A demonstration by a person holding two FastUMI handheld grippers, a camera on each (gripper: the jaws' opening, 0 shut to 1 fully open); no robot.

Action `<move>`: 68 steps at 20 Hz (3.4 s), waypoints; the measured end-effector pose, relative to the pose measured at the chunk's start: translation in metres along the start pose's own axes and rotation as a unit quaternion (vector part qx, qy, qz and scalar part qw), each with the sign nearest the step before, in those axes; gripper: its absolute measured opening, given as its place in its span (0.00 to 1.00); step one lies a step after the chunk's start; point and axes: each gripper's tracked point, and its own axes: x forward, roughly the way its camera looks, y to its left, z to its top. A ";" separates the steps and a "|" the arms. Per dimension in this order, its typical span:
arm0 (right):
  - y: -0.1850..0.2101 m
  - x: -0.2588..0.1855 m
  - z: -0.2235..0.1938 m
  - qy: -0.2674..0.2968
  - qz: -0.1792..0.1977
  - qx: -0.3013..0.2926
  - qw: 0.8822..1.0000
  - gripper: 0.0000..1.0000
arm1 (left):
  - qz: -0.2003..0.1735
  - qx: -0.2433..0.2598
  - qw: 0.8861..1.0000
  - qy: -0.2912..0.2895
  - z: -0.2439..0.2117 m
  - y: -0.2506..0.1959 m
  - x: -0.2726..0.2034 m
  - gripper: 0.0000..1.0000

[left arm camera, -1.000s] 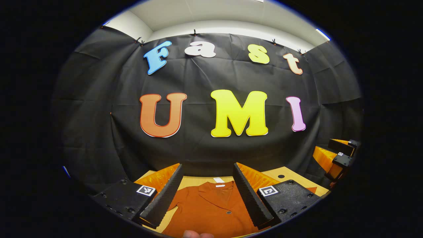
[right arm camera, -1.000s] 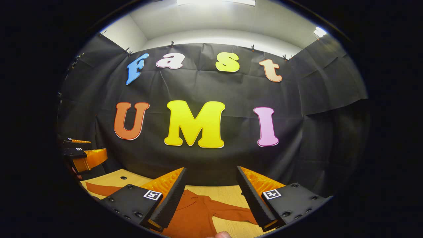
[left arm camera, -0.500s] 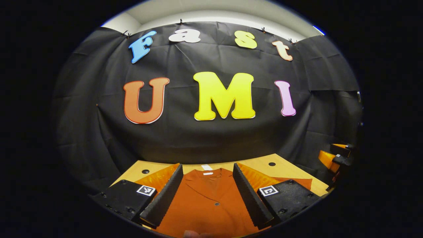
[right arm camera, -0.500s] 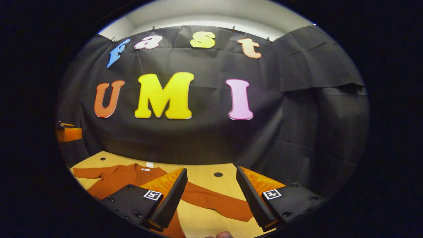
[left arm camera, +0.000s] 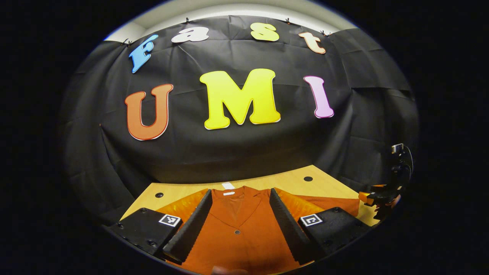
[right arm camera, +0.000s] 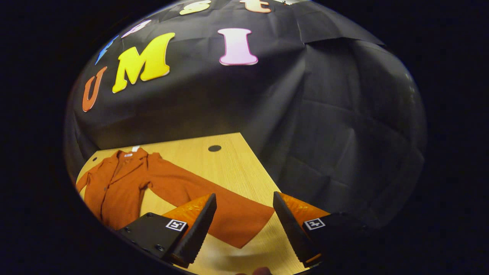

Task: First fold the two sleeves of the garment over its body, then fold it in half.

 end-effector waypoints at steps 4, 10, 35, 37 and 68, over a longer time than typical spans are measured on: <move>-0.017 0.039 -0.039 0.079 -0.014 -0.013 0.997 0.95 | 0.017 0.011 1.000 0.009 -0.001 -0.001 0.002 0.99; -0.022 0.053 -0.063 0.121 -0.005 0.000 0.993 0.96 | 0.035 0.011 0.999 0.019 -0.004 -0.003 0.003 0.99; 0.109 0.005 0.159 -0.004 0.018 0.049 0.999 0.03 | 0.081 -0.045 0.996 -0.004 -0.021 0.108 -0.011 0.99; 0.153 -0.004 0.188 -0.015 0.028 0.043 0.999 0.04 | 0.090 -0.052 0.995 -0.011 -0.024 0.135 -0.016 0.99; 0.741 0.061 -0.047 0.174 0.157 -0.014 0.972 0.09 | 0.204 -0.101 0.973 0.029 -0.116 0.413 -0.108 0.99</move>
